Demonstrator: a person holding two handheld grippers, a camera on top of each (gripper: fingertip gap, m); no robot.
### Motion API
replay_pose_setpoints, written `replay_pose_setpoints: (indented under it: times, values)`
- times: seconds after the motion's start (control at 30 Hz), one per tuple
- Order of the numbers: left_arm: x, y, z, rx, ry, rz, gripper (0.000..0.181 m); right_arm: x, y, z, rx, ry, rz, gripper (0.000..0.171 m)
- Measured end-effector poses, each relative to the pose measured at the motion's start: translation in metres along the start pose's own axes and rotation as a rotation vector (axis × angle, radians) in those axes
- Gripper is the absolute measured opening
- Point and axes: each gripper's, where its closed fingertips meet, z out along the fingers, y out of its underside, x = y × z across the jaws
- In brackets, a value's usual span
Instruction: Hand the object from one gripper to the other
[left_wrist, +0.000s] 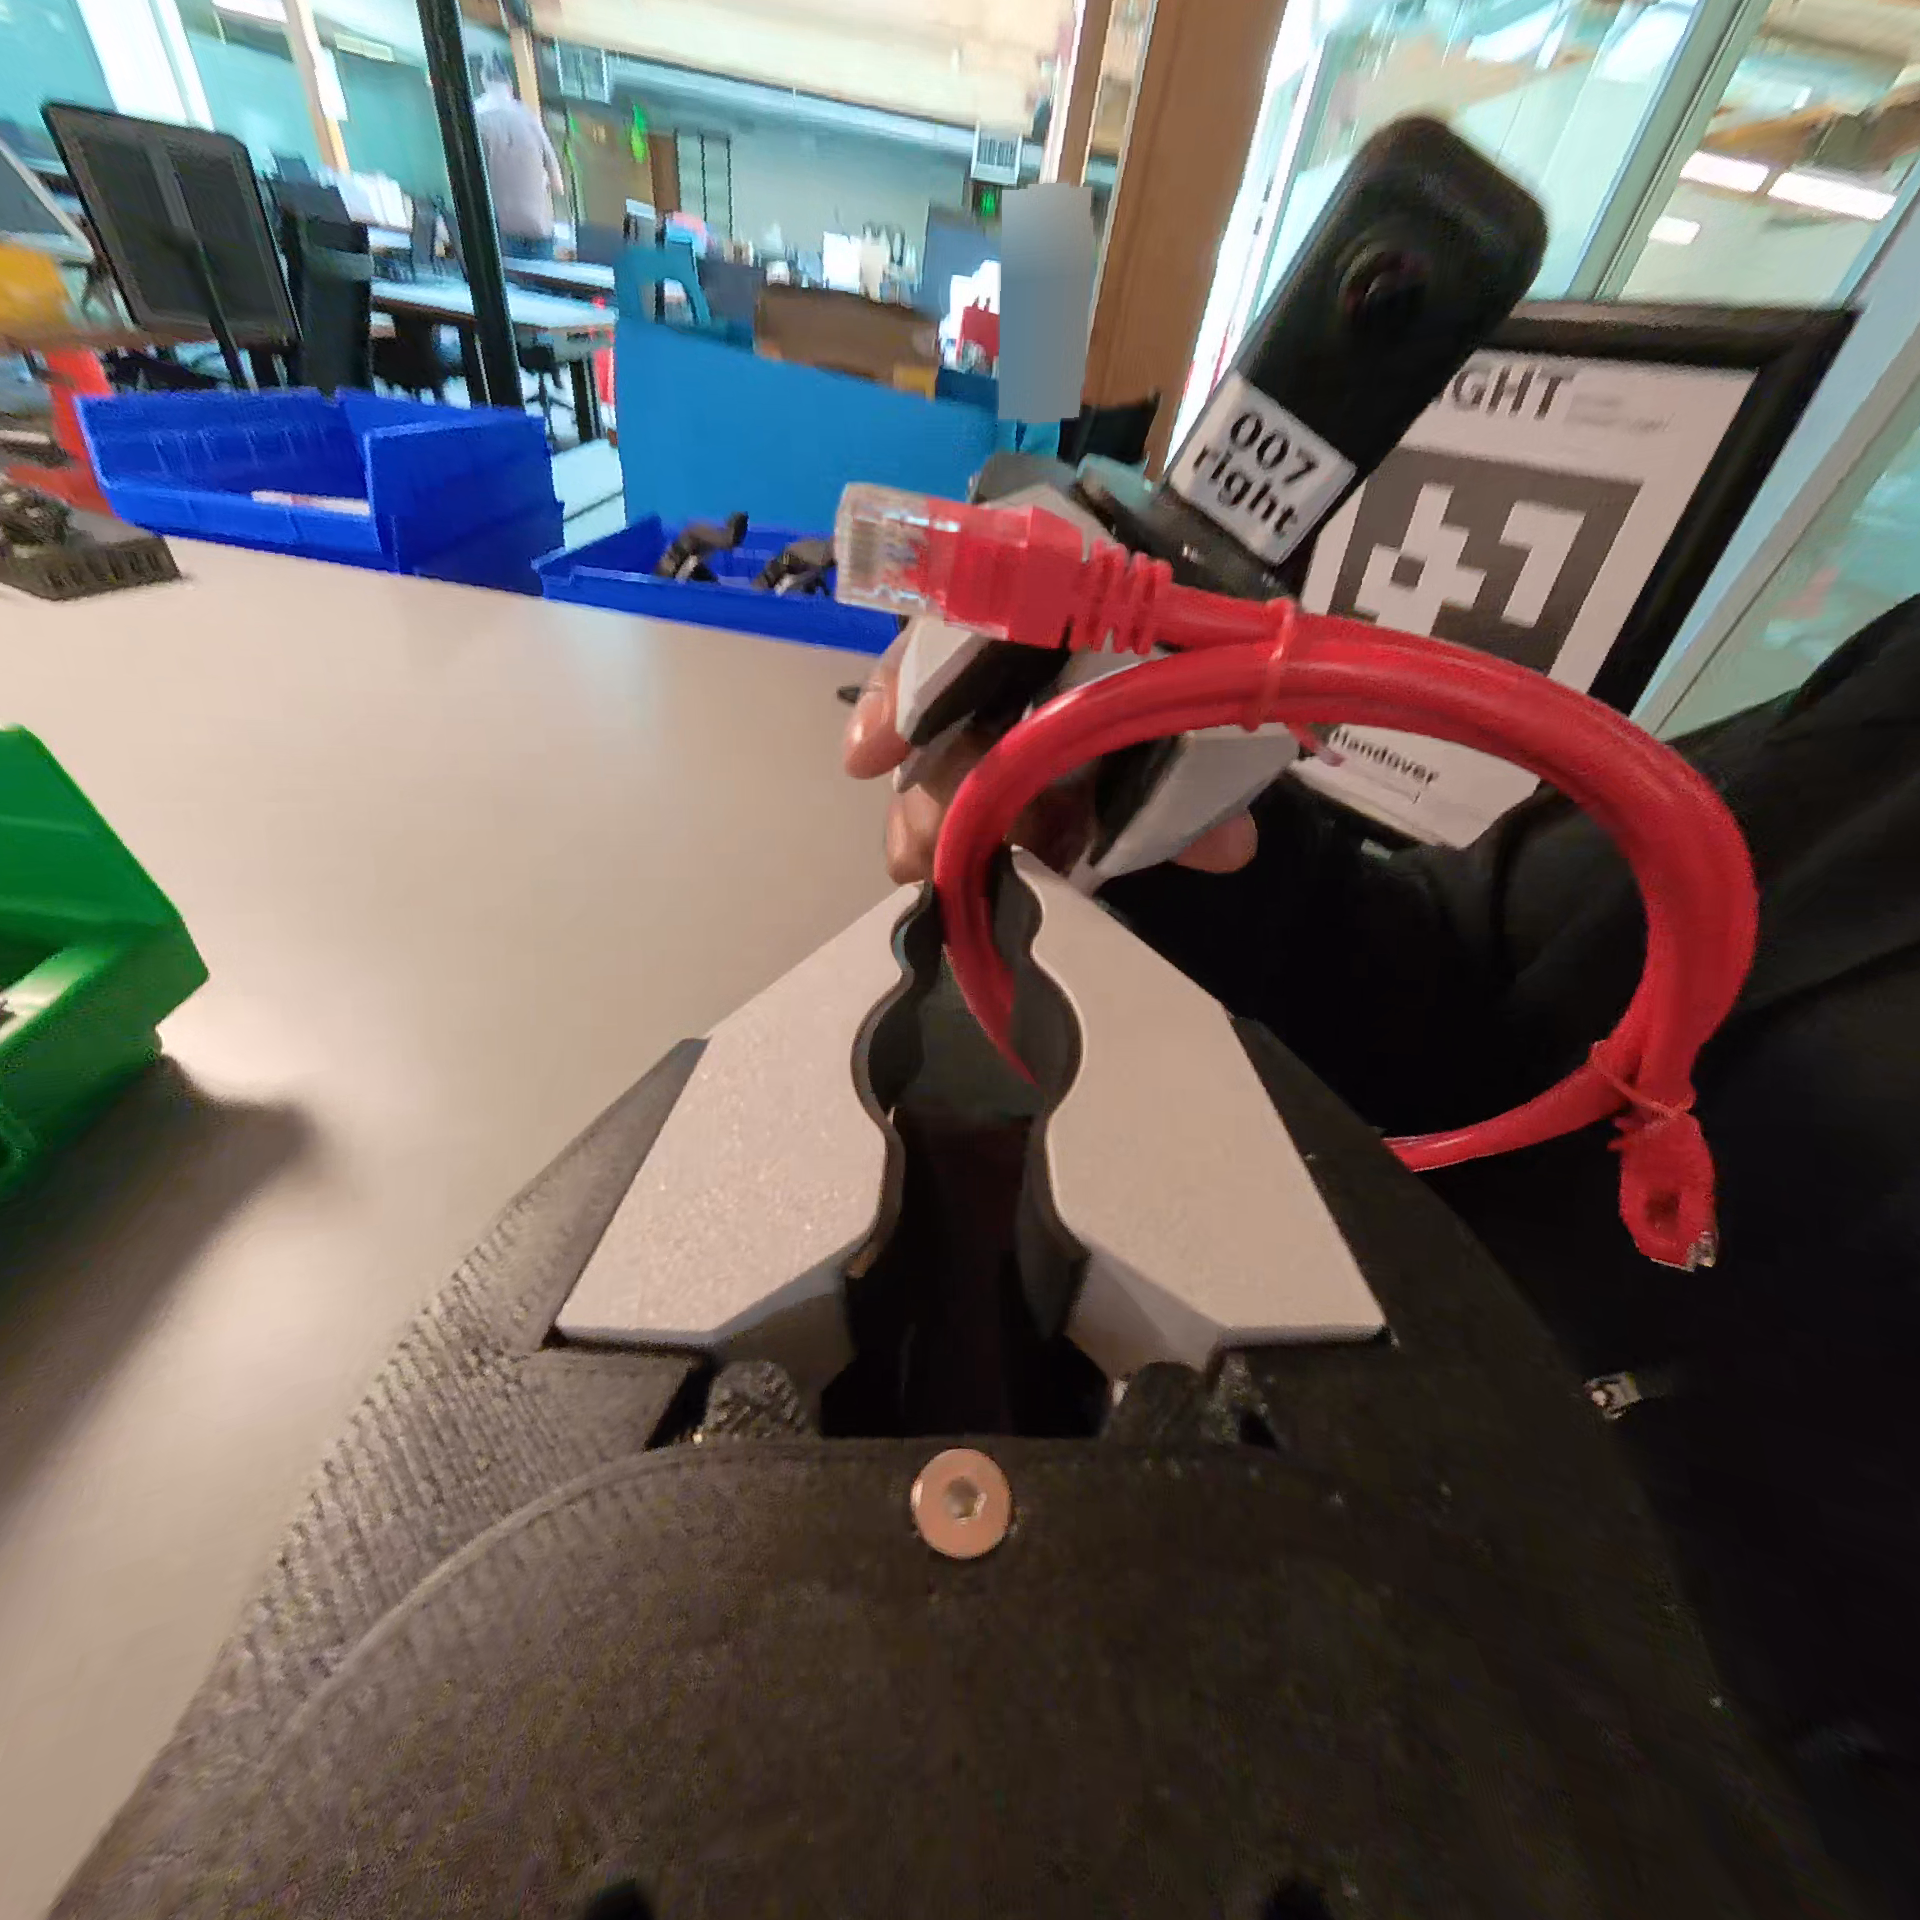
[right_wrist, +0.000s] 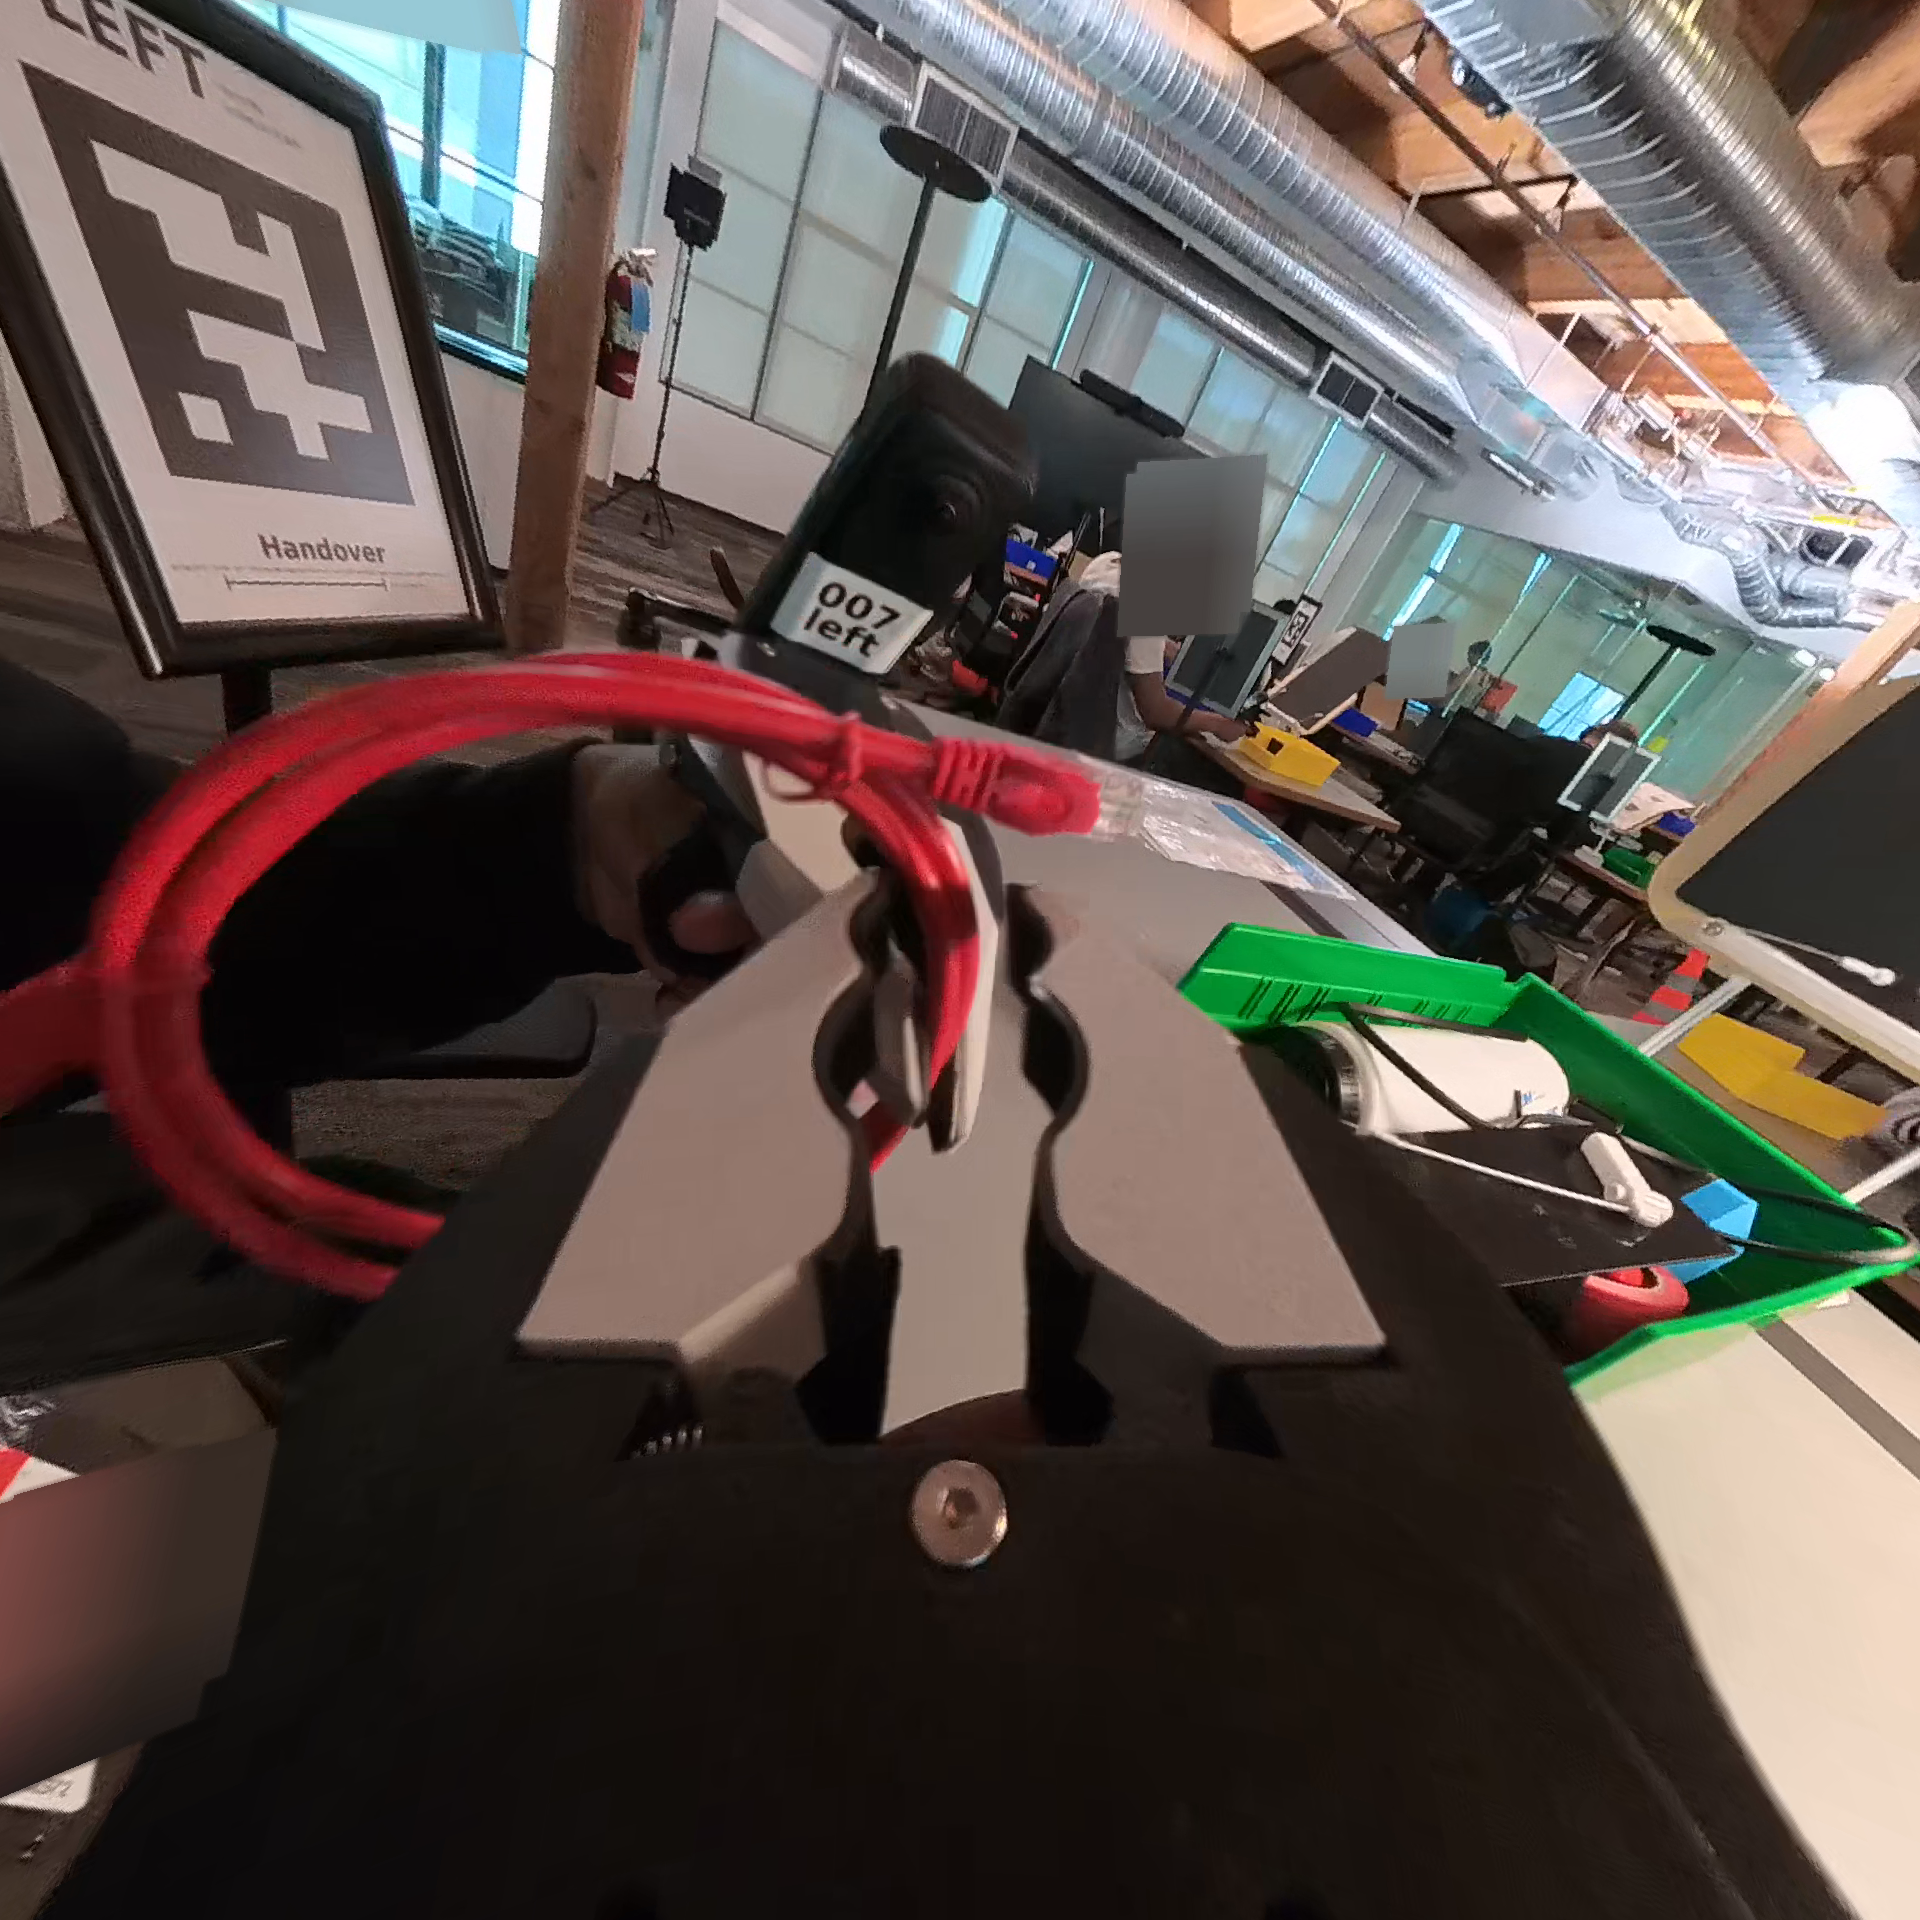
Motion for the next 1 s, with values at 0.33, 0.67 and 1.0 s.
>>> replay_pose_setpoints:
  times: [0.33,0.67,1.0]
  values:
    - [-0.004,-0.010,-0.006,0.090,0.025,-0.076,0.037,0.008,0.001,0.005,0.062,-0.042,0.275,0.008]
    - [-0.016,-0.015,-0.002,0.165,0.017,-0.207,0.007,0.023,0.013,0.004,0.044,0.041,0.295,0.022]
    - [-0.015,0.005,0.011,0.058,0.040,-0.312,0.006,0.012,-0.014,-0.019,0.087,0.105,-0.190,0.034]
